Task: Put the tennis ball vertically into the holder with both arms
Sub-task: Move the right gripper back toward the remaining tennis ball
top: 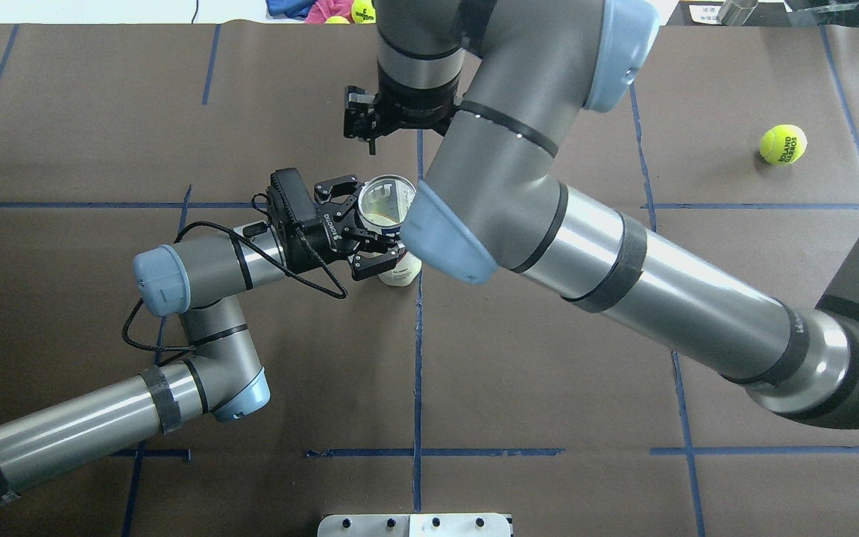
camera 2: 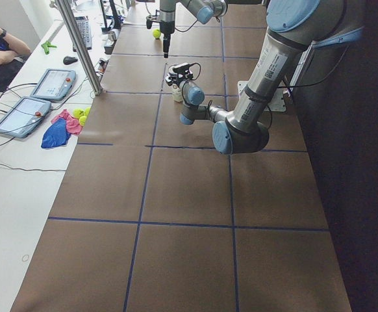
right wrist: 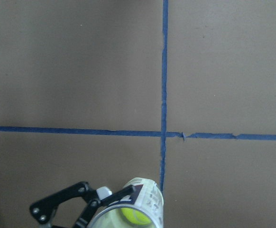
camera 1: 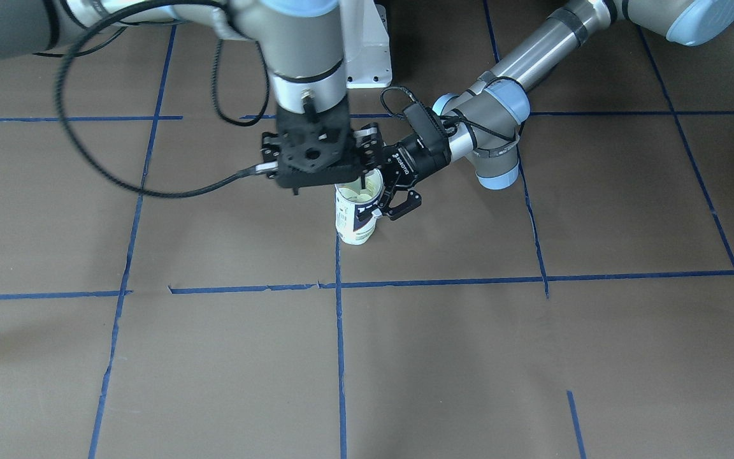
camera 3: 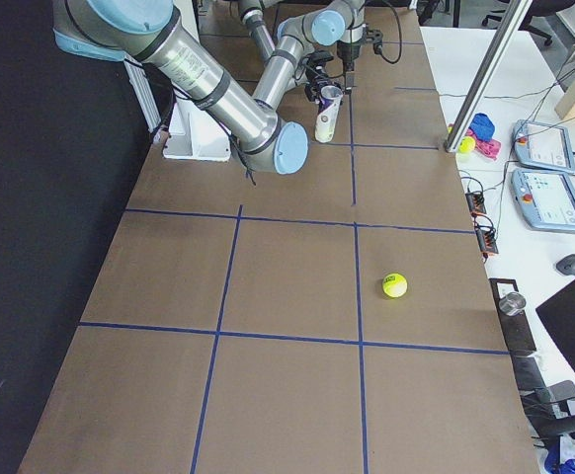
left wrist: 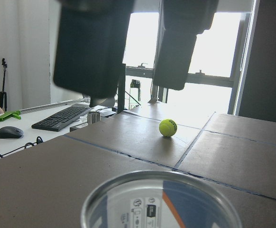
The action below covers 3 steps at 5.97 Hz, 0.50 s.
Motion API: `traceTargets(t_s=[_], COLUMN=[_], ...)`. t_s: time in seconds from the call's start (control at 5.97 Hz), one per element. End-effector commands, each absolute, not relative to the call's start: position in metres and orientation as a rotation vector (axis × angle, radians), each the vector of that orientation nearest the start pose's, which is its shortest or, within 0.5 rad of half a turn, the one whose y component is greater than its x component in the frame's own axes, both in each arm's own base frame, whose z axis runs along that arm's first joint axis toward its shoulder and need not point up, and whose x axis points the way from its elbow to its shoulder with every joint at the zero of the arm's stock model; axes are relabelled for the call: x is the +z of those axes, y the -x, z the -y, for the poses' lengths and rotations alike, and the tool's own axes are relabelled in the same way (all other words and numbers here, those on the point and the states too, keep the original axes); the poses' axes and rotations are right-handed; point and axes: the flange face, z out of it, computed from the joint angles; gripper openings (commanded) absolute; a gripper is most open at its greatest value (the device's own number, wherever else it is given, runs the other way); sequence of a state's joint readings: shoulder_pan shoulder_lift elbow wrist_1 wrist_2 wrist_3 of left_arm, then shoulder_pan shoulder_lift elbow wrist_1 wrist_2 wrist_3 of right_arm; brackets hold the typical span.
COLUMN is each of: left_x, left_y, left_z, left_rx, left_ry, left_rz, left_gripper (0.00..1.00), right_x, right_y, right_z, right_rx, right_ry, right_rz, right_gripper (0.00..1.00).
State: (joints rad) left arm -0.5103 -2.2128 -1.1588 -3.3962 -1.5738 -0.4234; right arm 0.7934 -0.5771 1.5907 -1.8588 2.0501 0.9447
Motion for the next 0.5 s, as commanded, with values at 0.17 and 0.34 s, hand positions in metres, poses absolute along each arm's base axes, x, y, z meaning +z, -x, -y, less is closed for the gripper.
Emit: traceTargets(t_s=[0.17, 0.34], left_x=[0.280, 0.280], left_y=[-0.526, -0.526], left_z=[0.447, 0.447], left_rx=[0.396, 0.396], left_ry=[-1.532, -1.532], left_rz=[-1.406, -1.406], left_gripper=[0.84, 0.84], right_x=[0.218, 0.286], right_y=[0.249, 0.190], right_z=[0.652, 0.673], right_rx=[-0.243, -0.334], right_ry=[-0.196, -0.204], right_rz=[0.751, 0.692], right_gripper=[0.99, 0.99])
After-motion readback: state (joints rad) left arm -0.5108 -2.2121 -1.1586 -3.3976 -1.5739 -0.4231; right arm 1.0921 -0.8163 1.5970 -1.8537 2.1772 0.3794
